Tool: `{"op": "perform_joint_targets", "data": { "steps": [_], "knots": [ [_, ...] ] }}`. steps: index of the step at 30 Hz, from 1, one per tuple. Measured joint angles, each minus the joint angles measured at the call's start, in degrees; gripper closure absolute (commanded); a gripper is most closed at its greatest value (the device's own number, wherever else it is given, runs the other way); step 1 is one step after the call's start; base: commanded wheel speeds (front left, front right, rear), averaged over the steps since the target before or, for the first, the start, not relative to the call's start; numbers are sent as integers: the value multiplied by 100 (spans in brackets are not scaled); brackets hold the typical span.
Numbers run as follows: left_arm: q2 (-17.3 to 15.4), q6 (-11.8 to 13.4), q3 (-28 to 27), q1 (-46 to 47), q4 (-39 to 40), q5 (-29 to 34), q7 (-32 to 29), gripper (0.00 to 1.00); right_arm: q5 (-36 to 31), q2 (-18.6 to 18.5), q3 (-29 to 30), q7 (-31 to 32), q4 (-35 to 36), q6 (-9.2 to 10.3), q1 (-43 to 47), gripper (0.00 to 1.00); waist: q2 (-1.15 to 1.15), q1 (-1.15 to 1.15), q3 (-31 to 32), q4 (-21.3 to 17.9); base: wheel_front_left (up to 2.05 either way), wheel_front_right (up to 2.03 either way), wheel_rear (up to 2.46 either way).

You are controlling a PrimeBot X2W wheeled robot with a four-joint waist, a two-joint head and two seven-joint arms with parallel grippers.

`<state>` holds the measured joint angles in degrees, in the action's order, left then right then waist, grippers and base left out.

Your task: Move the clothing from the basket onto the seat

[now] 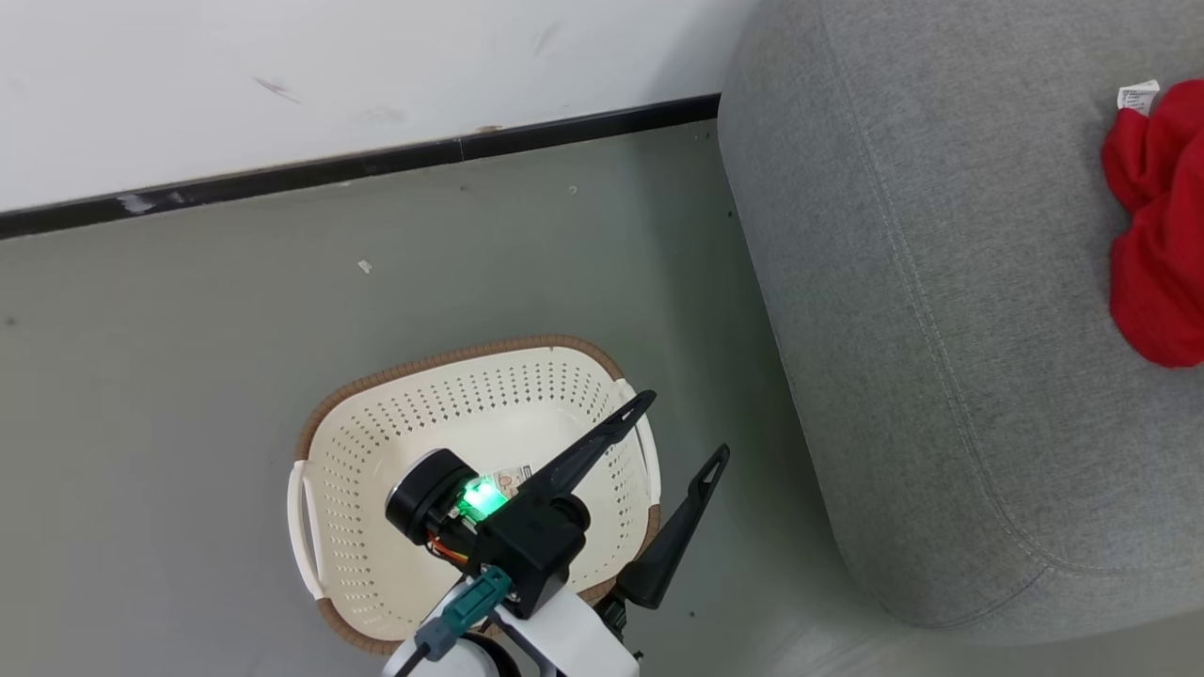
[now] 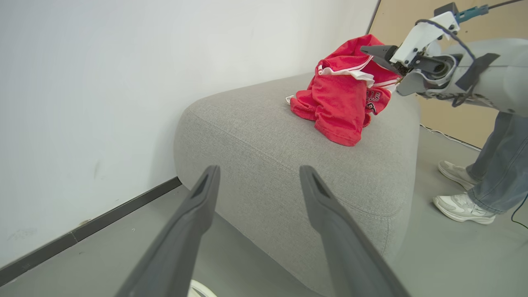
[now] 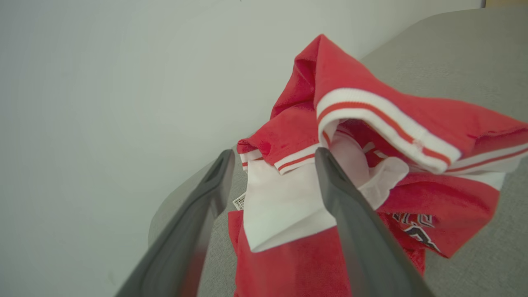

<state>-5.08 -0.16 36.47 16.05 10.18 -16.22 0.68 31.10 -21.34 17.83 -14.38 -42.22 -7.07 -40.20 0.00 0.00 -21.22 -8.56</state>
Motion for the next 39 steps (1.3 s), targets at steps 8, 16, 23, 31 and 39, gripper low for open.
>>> {"op": "perform_joint_targets", "data": {
  "steps": [8, 16, 23, 31, 39],
  "knots": [
    [-5, 59, -200, -24, -118, -88, 146, 0, -4, 382, -398, -1, 713, 0, 549, 0, 0, 0, 249, -38, 0, 0, 0],
    [-1, 211, -414, -202, -242, -189, 309, 0, -272, 602, -1027, -1, 1415, 0, 1014, 0, 0, 0, 508, 8, 0, 0, 0],
    [-25, 381, -716, -319, -350, -246, 504, 0, -653, 665, -1423, -1, 1805, 0, 1510, 0, 0, 0, 705, 138, 0, 0, 0],
    [-169, 558, -1117, -521, -719, -315, 676, 0, -1067, 748, -1790, -1, 2338, 0, 1720, 0, 0, 0, 921, 337, 0, 0, 0],
    [-180, 676, -1407, -620, -1065, -497, 869, 0, -1232, 951, -1930, -1, 2622, 0, 2054, 0, 0, 0, 1119, 539, 0, 0, 0]
  ]
}}
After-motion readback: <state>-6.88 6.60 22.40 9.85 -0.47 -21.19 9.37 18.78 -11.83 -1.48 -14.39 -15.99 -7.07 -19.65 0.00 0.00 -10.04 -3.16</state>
